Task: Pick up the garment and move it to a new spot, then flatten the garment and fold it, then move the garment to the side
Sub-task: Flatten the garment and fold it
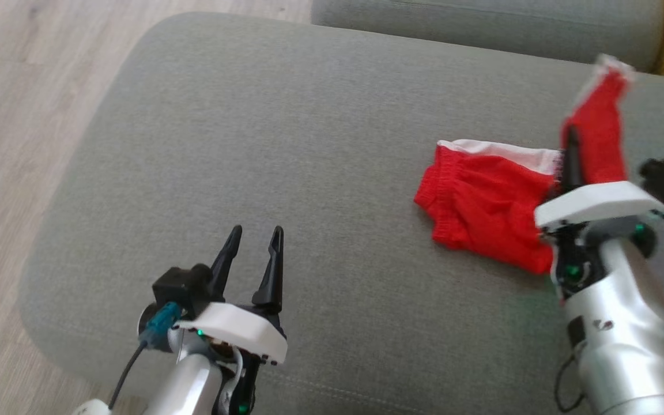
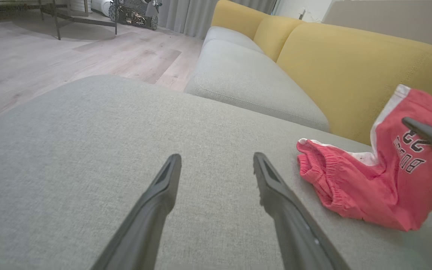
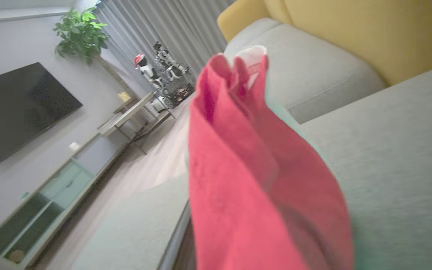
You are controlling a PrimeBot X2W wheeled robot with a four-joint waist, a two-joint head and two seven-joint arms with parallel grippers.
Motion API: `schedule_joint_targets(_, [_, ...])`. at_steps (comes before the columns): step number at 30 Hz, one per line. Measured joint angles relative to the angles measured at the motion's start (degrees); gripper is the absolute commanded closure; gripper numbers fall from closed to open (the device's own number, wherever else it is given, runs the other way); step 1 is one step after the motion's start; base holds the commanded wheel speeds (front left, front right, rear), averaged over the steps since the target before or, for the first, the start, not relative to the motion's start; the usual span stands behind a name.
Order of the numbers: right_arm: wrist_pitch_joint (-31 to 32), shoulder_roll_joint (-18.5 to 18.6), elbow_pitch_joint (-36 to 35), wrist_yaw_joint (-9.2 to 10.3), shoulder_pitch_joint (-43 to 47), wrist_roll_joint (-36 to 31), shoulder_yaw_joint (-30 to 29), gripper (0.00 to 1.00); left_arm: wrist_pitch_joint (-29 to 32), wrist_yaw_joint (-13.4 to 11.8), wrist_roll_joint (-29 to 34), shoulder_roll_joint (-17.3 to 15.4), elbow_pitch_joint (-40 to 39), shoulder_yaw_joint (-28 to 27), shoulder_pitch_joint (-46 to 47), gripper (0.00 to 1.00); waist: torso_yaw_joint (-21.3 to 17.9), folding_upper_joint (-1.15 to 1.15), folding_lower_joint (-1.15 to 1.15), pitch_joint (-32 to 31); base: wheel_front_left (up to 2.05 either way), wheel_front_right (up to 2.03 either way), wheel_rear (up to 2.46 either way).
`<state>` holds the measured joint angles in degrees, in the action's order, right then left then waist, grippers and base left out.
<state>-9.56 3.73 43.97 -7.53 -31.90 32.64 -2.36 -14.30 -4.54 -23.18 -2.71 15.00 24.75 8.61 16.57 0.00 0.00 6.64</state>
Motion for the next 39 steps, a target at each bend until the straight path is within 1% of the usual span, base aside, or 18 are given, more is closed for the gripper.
schedule_joint_targets(2, [0.13, -0.04, -1.62, 0.00, 0.99, 4.03, 3.91, 1.00, 0.00, 0.00, 0.00, -0.01, 0.19, 0.05, -0.40, 0.00, 0.77, 0.00, 0.00, -0.13, 0.00, 0.00, 0.00])
schedule_joint_targets(6, [0.16, -0.12, -1.79, 0.00, 3.60, 6.42, 8.17, 1.00, 0.00, -0.01, -0.01, -0.01, 0.20, 0.11, -0.43, 0.00, 2.18, 0.00, 0.00, -0.08, 0.00, 0.00, 0.00])
schedule_joint_targets(9, [0.00, -0.11, -0.79, 0.00, 3.97, 6.69, 10.62, 1.00, 0.00, -0.19, -0.02, -0.01, 0.19, 0.15, -0.43, 0.00, 3.09, 0.00, 0.00, 0.17, 0.00, 0.00, 0.00])
schedule_joint_targets(10, [0.00, -0.10, -0.43, 0.00, 3.96, 6.69, 11.58, 0.74, 0.00, -0.42, -0.02, -0.01, 0.19, 0.18, -0.43, 0.00, 3.35, 0.00, 0.00, 0.27, 0.00, 0.00, 0.00])
schedule_joint_targets(11, [0.00, -0.09, -0.27, 0.00, 3.96, 6.86, 12.66, 0.08, 0.00, -0.49, -0.03, -0.01, 0.19, 0.20, -0.43, 0.00, 3.61, 0.00, 0.00, 0.37, 0.00, 0.00, 0.00])
schedule_joint_targets(12, [0.00, -0.08, -0.33, 0.00, 3.95, 7.67, 13.69, 0.00, 0.00, -0.51, -0.10, -0.01, 0.19, 0.20, -0.43, 0.00, 3.83, 0.00, 0.00, 0.46, 0.00, 0.00, 0.00])
schedule_joint_targets(16, [0.07, -0.07, -0.43, 0.00, 3.91, 10.62, 18.29, 0.00, 0.00, -0.53, -0.10, -0.01, 0.19, 0.21, -0.43, 0.00, 4.37, 0.00, 0.00, 0.77, 0.00, 0.00, 0.00])
schedule_joint_targets(20, [0.23, -0.08, 0.48, 0.00, 3.77, 10.62, 22.12, 0.00, 0.00, -0.58, -0.12, -0.01, 0.16, 0.30, -0.43, 0.00, 4.56, 0.00, 0.00, 1.15, 0.00, 0.00, 0.00])
schedule_joint_targets(26, [3.33, -0.08, 4.15, 0.00, 3.09, 11.37, 26.41, 0.00, 0.00, -0.99, -0.38, -0.01, 0.14, 0.38, -0.42, 0.00, 4.31, 0.00, 0.00, 1.59, 0.00, 0.00, 0.00])
schedule_joint_targets(29, [6.28, -0.02, 5.04, 0.00, 2.93, 13.10, 29.61, 0.00, 0.00, -1.00, -0.38, -0.01, 0.16, 0.41, -0.42, 0.00, 3.78, 0.00, 0.00, 1.64, 0.00, 0.00, 0.00])
schedule_joint_targets(31, [7.09, -0.02, 4.21, 0.00, 2.94, 14.88, 31.50, 0.00, 0.00, -1.01, -0.49, -0.01, 0.16, 0.48, -0.38, 0.00, 3.33, 0.00, 0.00, 1.67, 0.00, 0.00, 0.00])
schedule_joint_targets(34, [9.69, 0.13, 0.24, 0.00, 3.17, 19.68, 35.73, 0.00, 0.00, -1.09, -0.75, -0.01, 0.18, 0.43, -0.37, 0.00, 2.46, 0.00, 0.00, 1.55, 0.00, 0.00, 0.00])
schedule_joint_targets(36, [10.73, 0.12, -1.97, 0.00, 3.19, 21.03, 38.24, 0.00, 0.00, -1.09, -0.75, -0.01, 0.19, 0.35, -0.37, 0.00, 1.70, 0.00, 0.00, 1.41, 0.00, 0.00, 0.00])
schedule_joint_targets(39, [11.16, 0.11, -4.98, 0.00, 3.25, 23.38, 39.92, 0.00, 0.00, -1.08, -0.66, -0.01, 0.29, 0.23, -0.37, 0.00, 0.43, 0.00, 0.00, 1.04, 0.00, 0.00, 0.00])
